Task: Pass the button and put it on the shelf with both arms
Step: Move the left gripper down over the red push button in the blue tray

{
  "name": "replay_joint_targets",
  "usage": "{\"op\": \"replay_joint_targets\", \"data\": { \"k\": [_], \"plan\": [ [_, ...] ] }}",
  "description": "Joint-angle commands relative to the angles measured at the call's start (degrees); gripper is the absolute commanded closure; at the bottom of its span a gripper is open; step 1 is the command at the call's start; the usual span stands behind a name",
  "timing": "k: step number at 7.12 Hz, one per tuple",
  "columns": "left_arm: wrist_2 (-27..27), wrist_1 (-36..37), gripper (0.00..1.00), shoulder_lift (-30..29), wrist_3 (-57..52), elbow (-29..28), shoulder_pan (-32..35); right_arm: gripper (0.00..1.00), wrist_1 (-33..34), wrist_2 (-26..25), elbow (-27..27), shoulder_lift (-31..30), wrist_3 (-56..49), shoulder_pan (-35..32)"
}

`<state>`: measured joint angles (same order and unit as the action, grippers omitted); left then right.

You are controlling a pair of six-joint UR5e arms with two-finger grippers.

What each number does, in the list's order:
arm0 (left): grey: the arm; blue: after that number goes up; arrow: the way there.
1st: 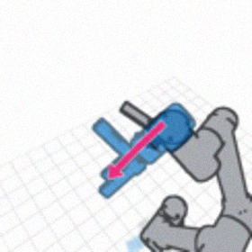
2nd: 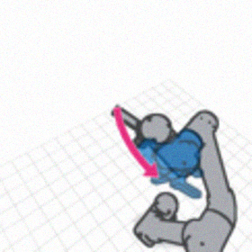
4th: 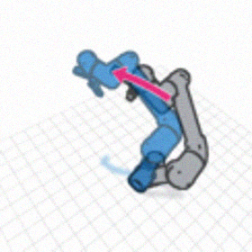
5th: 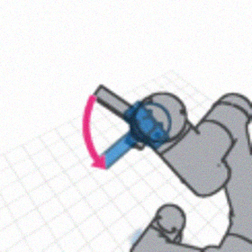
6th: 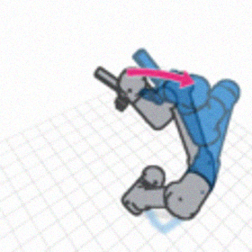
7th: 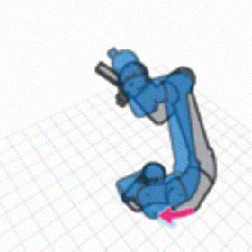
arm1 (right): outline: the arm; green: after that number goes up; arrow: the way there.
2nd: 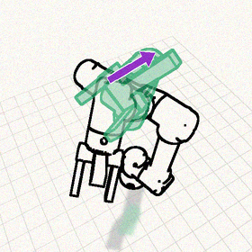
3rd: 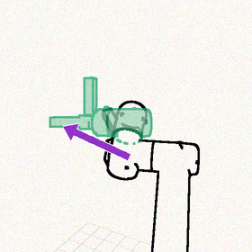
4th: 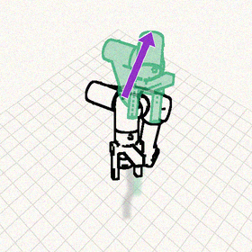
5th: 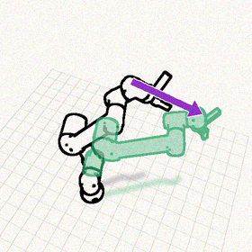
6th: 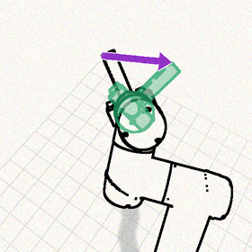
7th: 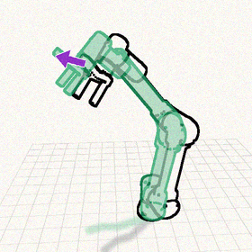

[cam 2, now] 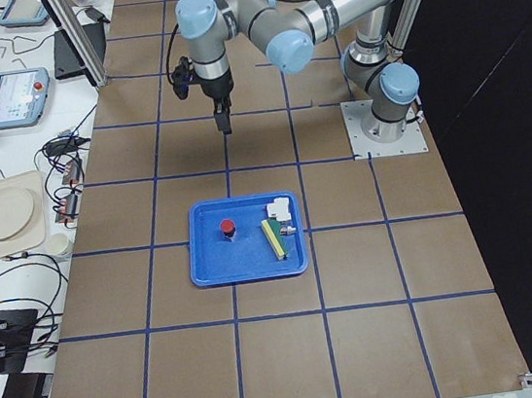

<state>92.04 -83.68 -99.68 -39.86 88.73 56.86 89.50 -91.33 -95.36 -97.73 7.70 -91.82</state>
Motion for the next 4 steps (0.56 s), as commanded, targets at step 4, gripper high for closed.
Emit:
{"op": "replay_joint_targets", "data": {
  "k": [4],
  "plan": [
    [-3.5, 22.1, 0.0, -17.8, -26.5, 1.1, -9.6, 0.0, -0.3, 0.1, -0.1, 0.1, 0.0, -0.2]
  ]
}}
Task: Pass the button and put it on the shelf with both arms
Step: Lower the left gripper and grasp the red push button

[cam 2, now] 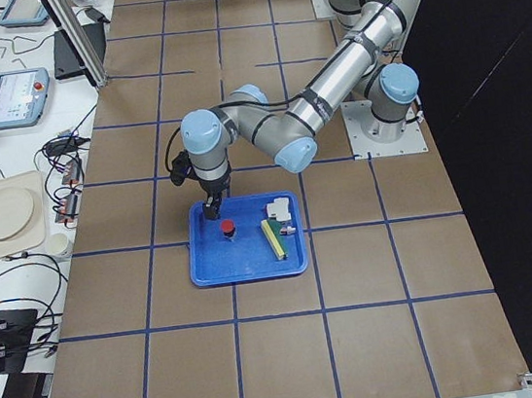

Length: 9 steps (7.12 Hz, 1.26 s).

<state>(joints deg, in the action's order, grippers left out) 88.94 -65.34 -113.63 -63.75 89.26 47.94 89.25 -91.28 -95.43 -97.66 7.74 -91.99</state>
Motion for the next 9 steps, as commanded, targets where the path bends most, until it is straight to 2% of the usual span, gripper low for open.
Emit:
{"op": "replay_joint_targets", "data": {
  "k": [1, 2, 6, 7, 8, 9],
  "plan": [
    [-0.5, 6.2, 0.0, -5.2, -4.9, 0.6, -0.7, 0.0, -0.1, -0.1, 0.0, 0.0, 0.0, 0.0],
    [-0.4, 6.7, 0.0, -6.5, -7.6, 0.6, -0.7, 0.0, -0.1, -0.2, 0.0, 0.0, 0.0, 0.0],
    [-0.4, 7.0, 0.02, -6.1, -6.2, 2.8, -0.9, 0.0, 0.1, -0.5, 0.0, 0.0, -0.1, 0.1],
    [-0.2, 7.1, 0.08, -6.3, -6.1, 3.1, -0.9, 0.0, 0.2, -0.4, 0.0, 0.0, -0.1, 0.1],
    [0.3, 7.1, 0.22, -6.0, -6.3, 3.2, -0.9, 0.0, 0.1, -0.3, 0.0, 0.0, 0.0, 0.1],
    [0.4, 7.0, 0.53, -5.9, -6.6, 3.3, -0.9, 0.0, 0.3, -0.4, 0.0, 0.0, 0.0, 0.1]
  ]
}}
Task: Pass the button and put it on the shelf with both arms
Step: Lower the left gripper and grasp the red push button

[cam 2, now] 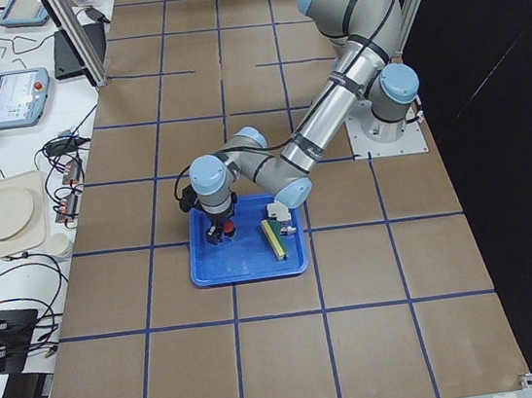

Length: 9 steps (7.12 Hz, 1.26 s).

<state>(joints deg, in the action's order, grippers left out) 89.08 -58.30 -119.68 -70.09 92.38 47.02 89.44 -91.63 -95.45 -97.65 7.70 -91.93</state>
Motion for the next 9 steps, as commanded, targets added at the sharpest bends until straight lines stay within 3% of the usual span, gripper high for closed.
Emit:
{"op": "replay_joint_targets", "data": {
  "k": [1, 4, 6, 7, 8, 9],
  "plan": [
    [0.5, -0.5, 0.72, 0.8, -0.1, 0.2, 0.0, 0.0, 0.1, -0.1, 0.0, 0.0, 0.0, 0.1],
    [0.4, -2.9, 0.79, 3.0, 0.3, -1.4, 0.0, 0.0, 0.4, -0.3, 0.0, 0.2, 0.8, 0.2],
    [-4.9, -16.3, 0.8, 11.4, 5.9, 0.0, 1.2, 0.0, -0.1, 0.8, -0.5, 1.5, 0.7, 3.5],
    [-7.5, -23.3, 0.8, 15.4, 6.4, 0.9, 2.9, 0.0, -0.3, 3.9, -0.4, 1.6, 0.8, 6.0],
    [-13.4, -29.0, 0.8, 18.5, 6.5, 2.5, 4.8, 0.0, -1.2, 8.3, -0.3, 1.6, 0.8, 8.8],
    [-18.7, -32.4, 0.8, 21.0, 8.0, 5.2, 6.3, 0.0, -2.7, 15.3, -0.4, 1.8, 1.1, 11.1]
  ]
}}
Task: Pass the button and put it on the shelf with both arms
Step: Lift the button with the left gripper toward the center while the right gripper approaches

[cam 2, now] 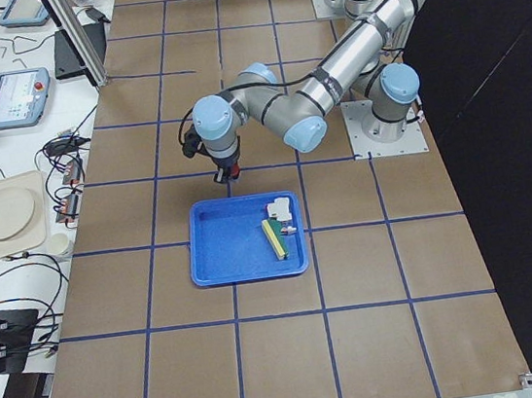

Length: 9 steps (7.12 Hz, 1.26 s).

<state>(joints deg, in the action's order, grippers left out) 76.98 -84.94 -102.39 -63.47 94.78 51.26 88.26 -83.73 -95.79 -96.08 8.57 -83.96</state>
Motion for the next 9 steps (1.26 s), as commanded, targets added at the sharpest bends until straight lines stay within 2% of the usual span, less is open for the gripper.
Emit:
{"op": "replay_joint_targets", "data": {
  "k": [1, 2, 4, 5, 6, 7, 8, 9],
  "plan": [
    [-14.8, -7.1, 0.8, 6.3, 3.7, 6.8, 4.0, 0.0, -3.7, 13.4, -0.2, 1.0, 5.6, 5.4],
    [-21.8, -6.8, 0.8, 8.9, 4.3, 11.7, 7.5, 0.0, -5.5, 21.2, -0.2, 1.9, 10.9, 6.7],
    [-37.2, -6.5, 0.81, 14.3, 13.7, 19.7, 17.0, 0.0, -7.2, 34.1, -0.2, 4.6, 23.4, 8.4],
    [-48.3, -6.2, 0.81, 15.9, 20.2, 22.1, 21.1, 0.0, -7.6, 36.8, -0.5, 5.3, 28.8, 8.5],
    [-58.0, -5.9, 0.82, 16.5, 28.2, 22.3, 25.4, 0.0, -13.1, 42.8, -1.8, 6.2, 31.9, 8.5],
    [-61.0, -4.5, 0.84, 17.7, 31.3, 22.5, 29.4, 0.0, -19.1, 48.2, -2.2, 6.3, 32.0, 8.8],
    [-66.6, -4.4, 0.86, 17.6, 34.1, 22.7, 31.6, 0.0, -23.9, 51.8, -2.4, 6.4, 31.9, 10.4],
    [-73.0, -4.3, 0.86, 16.8, 34.8, 23.3, 32.6, 0.0, -25.3, 53.8, -2.6, 6.6, 31.8, 12.2]
  ]
}}
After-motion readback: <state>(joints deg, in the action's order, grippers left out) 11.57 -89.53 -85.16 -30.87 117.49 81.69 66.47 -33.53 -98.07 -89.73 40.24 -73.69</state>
